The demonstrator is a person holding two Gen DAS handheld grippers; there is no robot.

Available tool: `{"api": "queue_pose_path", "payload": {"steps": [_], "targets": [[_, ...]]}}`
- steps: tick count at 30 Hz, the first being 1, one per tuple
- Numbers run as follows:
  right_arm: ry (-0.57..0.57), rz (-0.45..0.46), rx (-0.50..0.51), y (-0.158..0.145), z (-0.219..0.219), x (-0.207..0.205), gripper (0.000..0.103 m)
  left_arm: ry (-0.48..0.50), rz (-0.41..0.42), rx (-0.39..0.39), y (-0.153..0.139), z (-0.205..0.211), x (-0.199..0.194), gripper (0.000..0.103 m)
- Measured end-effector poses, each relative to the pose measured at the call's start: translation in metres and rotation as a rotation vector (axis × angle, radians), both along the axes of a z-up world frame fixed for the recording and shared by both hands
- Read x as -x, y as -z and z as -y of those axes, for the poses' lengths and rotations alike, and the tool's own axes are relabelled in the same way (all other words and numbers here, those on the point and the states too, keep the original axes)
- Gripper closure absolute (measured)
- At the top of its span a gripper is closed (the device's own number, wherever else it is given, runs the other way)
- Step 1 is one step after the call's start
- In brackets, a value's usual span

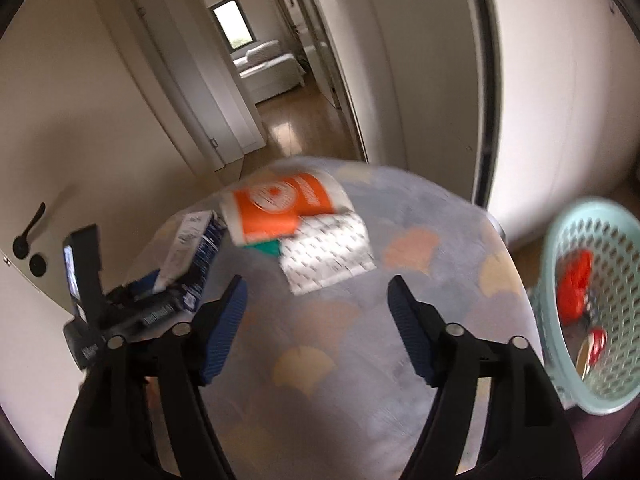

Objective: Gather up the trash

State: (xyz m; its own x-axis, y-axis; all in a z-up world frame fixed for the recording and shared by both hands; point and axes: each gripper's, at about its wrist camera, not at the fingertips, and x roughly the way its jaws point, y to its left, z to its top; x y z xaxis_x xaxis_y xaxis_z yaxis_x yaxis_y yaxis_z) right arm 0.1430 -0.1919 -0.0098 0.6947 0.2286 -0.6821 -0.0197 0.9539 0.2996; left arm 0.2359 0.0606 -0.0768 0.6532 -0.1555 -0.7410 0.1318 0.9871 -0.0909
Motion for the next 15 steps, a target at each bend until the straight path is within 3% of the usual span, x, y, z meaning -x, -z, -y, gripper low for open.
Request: {"api": "queue_pose_path", "payload": {"steps": [1,4,9,12,15], "targets": [[0.000,0.012,0.012,-0.002,-0.006,-0.003,0.031,0.002,-0.003,0.005,0.002,-0.001,-0.001,0.026],[-0.014,0.031,0.041,-0.007,-0.027,-0.020,0.031,0.008,-0.025,-0.010,0.008,-0.001,-0.004,0.046],[-0.034,0.032,0.111,-0.004,-0.067,-0.051,0.031,-0.006,0.002,-0.005,0.005,-0.004,0.002,0.047],[-0.045,0.024,0.160,0.004,-0.089,-0.069,0.032,-0.048,0.023,0.039,0.002,-0.013,0.004,0.047],[-0.042,0.021,0.216,0.009,-0.105,-0.082,0.041,-0.077,0.024,0.085,0.002,-0.023,0.007,0.047]]}}
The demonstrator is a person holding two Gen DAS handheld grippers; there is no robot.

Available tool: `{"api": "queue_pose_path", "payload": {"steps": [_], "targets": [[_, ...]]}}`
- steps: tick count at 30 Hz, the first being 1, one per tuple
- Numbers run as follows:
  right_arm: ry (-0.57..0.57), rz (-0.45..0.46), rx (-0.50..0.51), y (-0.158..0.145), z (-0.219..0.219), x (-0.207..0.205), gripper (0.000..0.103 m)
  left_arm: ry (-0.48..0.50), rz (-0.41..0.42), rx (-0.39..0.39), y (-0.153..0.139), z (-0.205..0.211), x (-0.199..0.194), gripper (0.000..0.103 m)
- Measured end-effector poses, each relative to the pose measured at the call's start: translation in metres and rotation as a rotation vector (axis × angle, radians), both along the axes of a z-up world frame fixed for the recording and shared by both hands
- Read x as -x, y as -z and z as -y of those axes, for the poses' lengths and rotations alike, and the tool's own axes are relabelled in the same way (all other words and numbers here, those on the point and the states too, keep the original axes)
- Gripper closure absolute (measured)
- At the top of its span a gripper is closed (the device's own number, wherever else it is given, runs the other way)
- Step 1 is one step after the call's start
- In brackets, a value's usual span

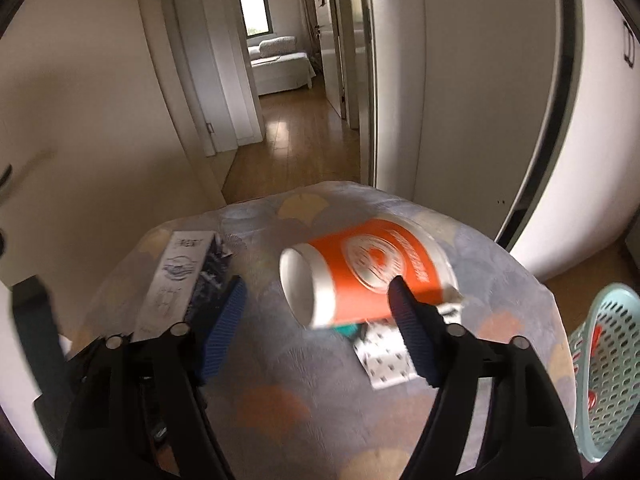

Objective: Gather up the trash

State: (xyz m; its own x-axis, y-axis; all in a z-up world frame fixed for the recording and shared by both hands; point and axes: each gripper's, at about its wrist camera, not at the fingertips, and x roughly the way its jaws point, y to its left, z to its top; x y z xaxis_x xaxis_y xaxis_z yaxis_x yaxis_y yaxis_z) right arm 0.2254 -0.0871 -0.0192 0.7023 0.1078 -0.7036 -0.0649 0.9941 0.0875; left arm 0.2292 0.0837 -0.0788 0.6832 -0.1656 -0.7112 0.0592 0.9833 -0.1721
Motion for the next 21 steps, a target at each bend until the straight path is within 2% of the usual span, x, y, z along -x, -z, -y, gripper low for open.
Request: {"api": "queue_pose_path", "payload": {"steps": [2,4,5,8,12,17,21], "targets": [[0.015,-0.008,0.068,0.005,-0.009,-0.008,0.052,-0.002,-0.003,0.011,0.000,-0.001,-0.002,0.047],[0.001,-0.023,0.058,0.009,-0.011,-0.012,0.072,-0.004,-0.002,0.015,-0.001,-0.004,-0.004,0.047],[-0.007,-0.040,0.049,0.012,-0.009,-0.014,0.076,-0.002,-0.003,0.015,-0.001,-0.003,-0.005,0.047],[-0.033,-0.079,-0.013,0.020,0.002,-0.015,0.098,-0.004,0.000,0.002,-0.002,-0.002,-0.006,0.047],[-0.036,-0.082,-0.060,0.026,0.017,0.001,0.102,-0.013,0.002,0.007,-0.002,-0.001,-0.004,0.047],[-0.058,-0.014,-0.062,0.012,0.030,0.030,0.102,-0.032,-0.006,0.026,0.000,-0.005,-0.002,0.047],[-0.082,0.014,-0.085,-0.004,0.034,0.028,0.099,-0.045,0.011,0.032,-0.004,-0.003,0.005,0.047]]}}
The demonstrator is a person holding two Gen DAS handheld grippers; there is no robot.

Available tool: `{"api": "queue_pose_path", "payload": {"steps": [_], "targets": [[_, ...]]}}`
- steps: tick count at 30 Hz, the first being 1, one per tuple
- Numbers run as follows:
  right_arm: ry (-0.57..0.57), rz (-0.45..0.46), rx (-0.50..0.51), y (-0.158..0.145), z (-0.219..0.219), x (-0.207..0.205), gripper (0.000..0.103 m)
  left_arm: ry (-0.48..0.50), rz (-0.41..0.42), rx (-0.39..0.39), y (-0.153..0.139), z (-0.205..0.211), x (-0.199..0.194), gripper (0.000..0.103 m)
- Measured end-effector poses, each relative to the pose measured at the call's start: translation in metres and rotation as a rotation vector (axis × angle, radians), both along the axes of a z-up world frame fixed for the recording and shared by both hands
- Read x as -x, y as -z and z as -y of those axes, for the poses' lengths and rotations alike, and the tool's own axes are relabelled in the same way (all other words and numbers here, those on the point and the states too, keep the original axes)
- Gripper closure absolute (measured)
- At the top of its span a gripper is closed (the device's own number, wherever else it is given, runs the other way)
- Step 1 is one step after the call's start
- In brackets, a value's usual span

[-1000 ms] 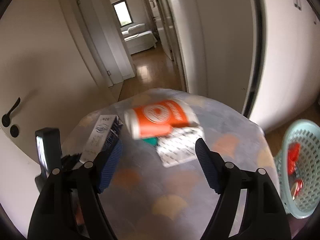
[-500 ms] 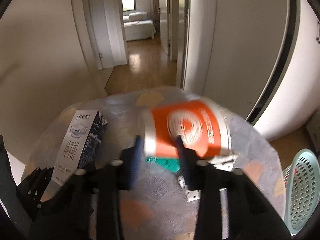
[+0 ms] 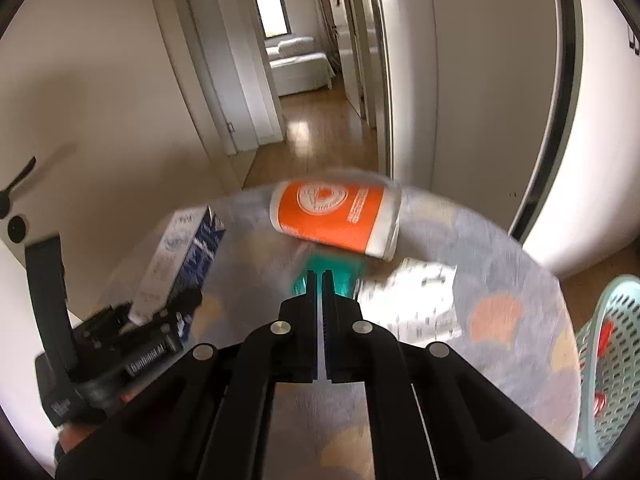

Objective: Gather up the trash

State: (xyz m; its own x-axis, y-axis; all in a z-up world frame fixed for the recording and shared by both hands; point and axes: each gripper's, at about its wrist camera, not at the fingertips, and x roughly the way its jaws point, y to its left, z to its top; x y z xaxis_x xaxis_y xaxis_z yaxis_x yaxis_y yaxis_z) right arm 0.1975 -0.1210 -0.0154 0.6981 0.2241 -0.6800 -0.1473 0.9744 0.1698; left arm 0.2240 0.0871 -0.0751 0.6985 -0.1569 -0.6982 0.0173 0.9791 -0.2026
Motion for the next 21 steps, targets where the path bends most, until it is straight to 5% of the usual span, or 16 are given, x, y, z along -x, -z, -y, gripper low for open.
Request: {"api": "queue_pose_path", "payload": {"steps": [2,4,7,14,21], "targets": [[-0.021,-0.004,0.019,-0.004,-0.004,-0.010,0.085,-0.003,0.008,0.000,-0.001,0.000,0.005,0.047],[-0.040,-0.005,0.045,-0.006,-0.007,-0.023,0.050,0.002,0.014,-0.004,0.000,0.002,0.007,0.047],[-0.037,0.004,0.084,-0.007,0.001,-0.033,0.050,0.005,0.005,-0.010,0.002,0.003,0.008,0.047],[-0.037,-0.125,0.006,0.026,0.015,-0.066,0.050,0.000,-0.005,0.004,0.001,0.000,0.003,0.047],[-0.150,-0.236,-0.069,0.054,-0.008,-0.077,0.050,-0.032,0.009,0.025,-0.002,-0.011,0.004,0.047]]}}
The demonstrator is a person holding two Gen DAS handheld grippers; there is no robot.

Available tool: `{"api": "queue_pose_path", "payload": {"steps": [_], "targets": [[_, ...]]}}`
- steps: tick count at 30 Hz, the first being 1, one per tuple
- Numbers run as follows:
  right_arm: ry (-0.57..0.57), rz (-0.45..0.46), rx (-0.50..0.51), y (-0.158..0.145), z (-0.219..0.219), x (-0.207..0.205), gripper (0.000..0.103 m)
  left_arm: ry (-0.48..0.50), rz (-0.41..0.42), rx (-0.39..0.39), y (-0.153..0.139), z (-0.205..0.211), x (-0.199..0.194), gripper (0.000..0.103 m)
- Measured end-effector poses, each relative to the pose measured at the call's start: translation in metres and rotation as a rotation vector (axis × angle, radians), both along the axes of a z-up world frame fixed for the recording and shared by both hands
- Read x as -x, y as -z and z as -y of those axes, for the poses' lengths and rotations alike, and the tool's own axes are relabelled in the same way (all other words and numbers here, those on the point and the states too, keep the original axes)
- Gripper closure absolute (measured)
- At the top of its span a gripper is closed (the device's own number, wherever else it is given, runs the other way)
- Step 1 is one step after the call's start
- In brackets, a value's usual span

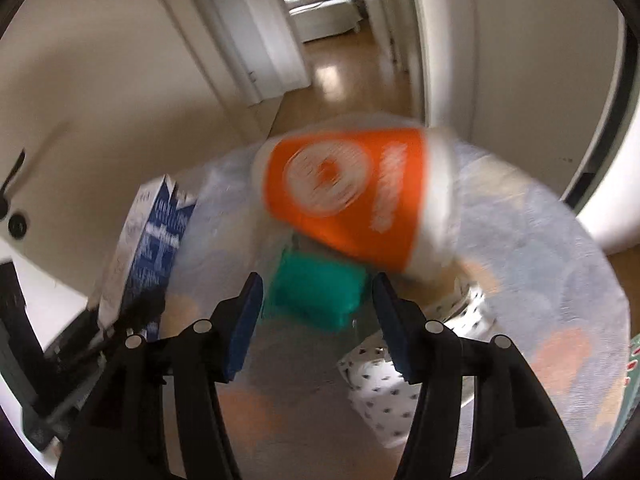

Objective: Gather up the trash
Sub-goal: 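Grasp the green packet with the right tool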

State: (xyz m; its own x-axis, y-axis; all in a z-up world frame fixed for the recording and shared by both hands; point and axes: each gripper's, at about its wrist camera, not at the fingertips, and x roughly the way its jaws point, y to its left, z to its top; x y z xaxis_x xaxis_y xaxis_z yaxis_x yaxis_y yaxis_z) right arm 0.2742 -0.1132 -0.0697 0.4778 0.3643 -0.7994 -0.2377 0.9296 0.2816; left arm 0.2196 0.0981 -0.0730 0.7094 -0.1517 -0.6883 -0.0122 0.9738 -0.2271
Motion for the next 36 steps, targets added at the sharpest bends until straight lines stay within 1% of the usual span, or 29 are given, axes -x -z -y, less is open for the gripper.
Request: {"api": "queue_pose_path", "payload": {"steps": [2,4,5,8,10,11,15,21,22,23,25,27,28,33,35,36], "targets": [[-0.052,-0.020,-0.014,0.003,-0.009,0.007,0.050,-0.013,-0.002,0.006,0.001,-0.003,0.001,0.047],[-0.105,-0.055,-0.074,0.003,-0.016,0.016,0.050,-0.026,-0.007,0.014,0.003,-0.006,0.002,0.047],[-0.118,-0.065,-0.096,0.002,-0.018,0.020,0.050,-0.030,-0.010,0.019,0.003,-0.008,0.002,0.047],[-0.106,-0.048,-0.088,-0.003,-0.019,0.024,0.049,-0.041,-0.010,0.025,0.003,-0.011,0.003,0.047],[-0.092,-0.034,-0.065,-0.002,-0.021,0.024,0.042,-0.045,-0.006,0.020,0.003,-0.010,0.005,0.047],[-0.080,-0.027,-0.047,0.001,-0.020,0.025,0.040,-0.047,-0.006,0.018,0.003,-0.009,0.006,0.047],[-0.055,0.013,0.028,0.008,-0.027,0.015,0.040,-0.045,-0.012,0.018,0.004,-0.008,0.005,0.047],[-0.035,0.070,0.109,0.007,-0.047,0.010,0.040,-0.041,-0.016,0.007,0.003,-0.010,0.001,0.047],[-0.034,0.080,0.131,0.008,-0.050,0.011,0.042,-0.042,-0.017,0.011,0.003,-0.011,0.001,0.047],[-0.031,0.089,0.144,0.008,-0.051,0.013,0.047,-0.042,-0.020,0.018,0.003,-0.012,0.001,0.047],[-0.033,0.110,0.169,0.009,-0.054,0.016,0.073,-0.042,-0.023,0.026,0.003,-0.014,0.001,0.047],[-0.032,0.112,0.152,0.008,-0.051,0.019,0.084,-0.035,-0.025,0.035,0.003,-0.015,0.001,0.047],[-0.029,0.106,0.134,0.008,-0.046,0.019,0.087,-0.032,-0.024,0.038,0.003,-0.015,0.002,0.047],[-0.020,0.090,0.081,0.003,-0.025,0.027,0.086,-0.050,-0.020,0.040,0.003,-0.021,-0.001,0.047],[-0.022,0.085,0.074,-0.001,-0.024,0.024,0.080,-0.066,-0.017,0.047,0.002,-0.026,-0.001,0.047],[-0.021,0.091,0.079,-0.004,-0.024,0.022,0.068,-0.073,-0.016,0.053,0.001,-0.029,-0.001,0.047]]}}
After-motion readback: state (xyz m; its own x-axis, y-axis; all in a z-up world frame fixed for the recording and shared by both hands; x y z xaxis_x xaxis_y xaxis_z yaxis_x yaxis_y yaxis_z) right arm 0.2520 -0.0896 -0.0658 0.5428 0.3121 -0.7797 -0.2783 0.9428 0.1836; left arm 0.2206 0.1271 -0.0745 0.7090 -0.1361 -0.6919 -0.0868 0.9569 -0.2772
